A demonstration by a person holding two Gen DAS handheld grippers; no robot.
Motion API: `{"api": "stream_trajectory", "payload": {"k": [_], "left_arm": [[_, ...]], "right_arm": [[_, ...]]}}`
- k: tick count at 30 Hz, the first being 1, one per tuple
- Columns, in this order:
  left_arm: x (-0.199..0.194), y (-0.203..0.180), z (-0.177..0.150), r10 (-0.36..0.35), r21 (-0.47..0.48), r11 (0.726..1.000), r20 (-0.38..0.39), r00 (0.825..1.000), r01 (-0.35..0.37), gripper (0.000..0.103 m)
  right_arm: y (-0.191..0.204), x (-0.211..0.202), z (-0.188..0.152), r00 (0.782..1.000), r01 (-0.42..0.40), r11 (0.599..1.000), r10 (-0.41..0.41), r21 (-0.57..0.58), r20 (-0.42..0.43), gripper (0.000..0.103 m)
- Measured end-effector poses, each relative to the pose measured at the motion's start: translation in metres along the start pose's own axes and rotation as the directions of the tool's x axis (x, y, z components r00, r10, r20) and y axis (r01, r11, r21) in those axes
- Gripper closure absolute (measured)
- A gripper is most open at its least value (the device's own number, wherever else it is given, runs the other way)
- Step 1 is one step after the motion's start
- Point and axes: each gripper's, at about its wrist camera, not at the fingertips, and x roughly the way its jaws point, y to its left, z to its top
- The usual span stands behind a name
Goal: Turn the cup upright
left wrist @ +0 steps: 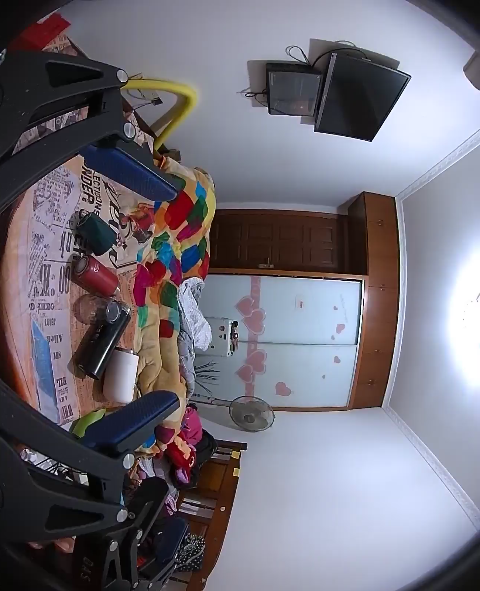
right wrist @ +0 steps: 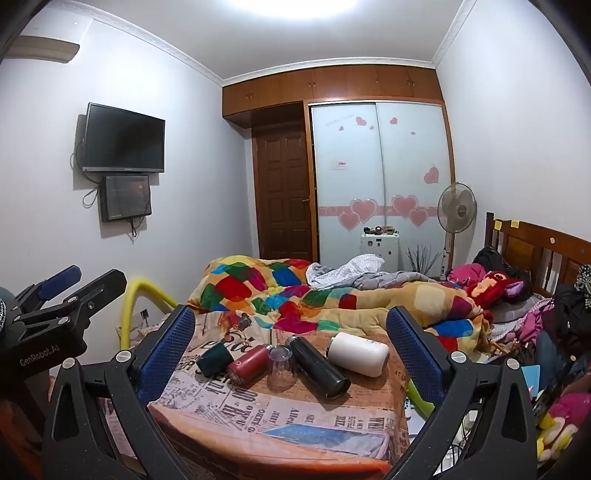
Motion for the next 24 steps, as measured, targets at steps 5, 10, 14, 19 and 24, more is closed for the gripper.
{"api": "stream_trajectory", "payload": {"k": [5,10,14,19,24], "left_arm": [[-0.001,0.0011,-0.0013,0.009,-0.001,1.0,-0.005,1.0,-0.009,0.0],[0.0013,-0.0045,-0.0004,-0.007,0.017,1.0,-0.015,1.0,0.007,0.0],[0.0021,-0.0041,-0.001,-0.007,0.015,1.0,-0.019,1.0,0.007,0.0],[0.0038,-0.0012,-0.0043,-0.008,0.014,1.0,-0.019,1.0,0.008,0.0],[0.0033,-0.0004,-0.006,-0.011,0.012,1.0,-0.016,1.0,0.011,0.0]], "right_arm": [[0.0019,0.0003,0.0001,1.0,-0.001,1.0,0.001,0.001,-0.001,0.0],[0.0008,0.0003,0.0016,1.0,-0.002,1.0,0.002,0.004,-0.002,0.0],[0.0041,0.0002,0.0009,1.0,0.0,1.0,0.0,-0.004,0.0,0.0],[0.0036,0.0003,0.0018,1.0,0.0,1.0,0.0,-0.005,0.0,0.0],[0.0036,0.0004,0.0022,1.0,0.0,1.0,0.0,-0.006,-0.002,0.0]]}}
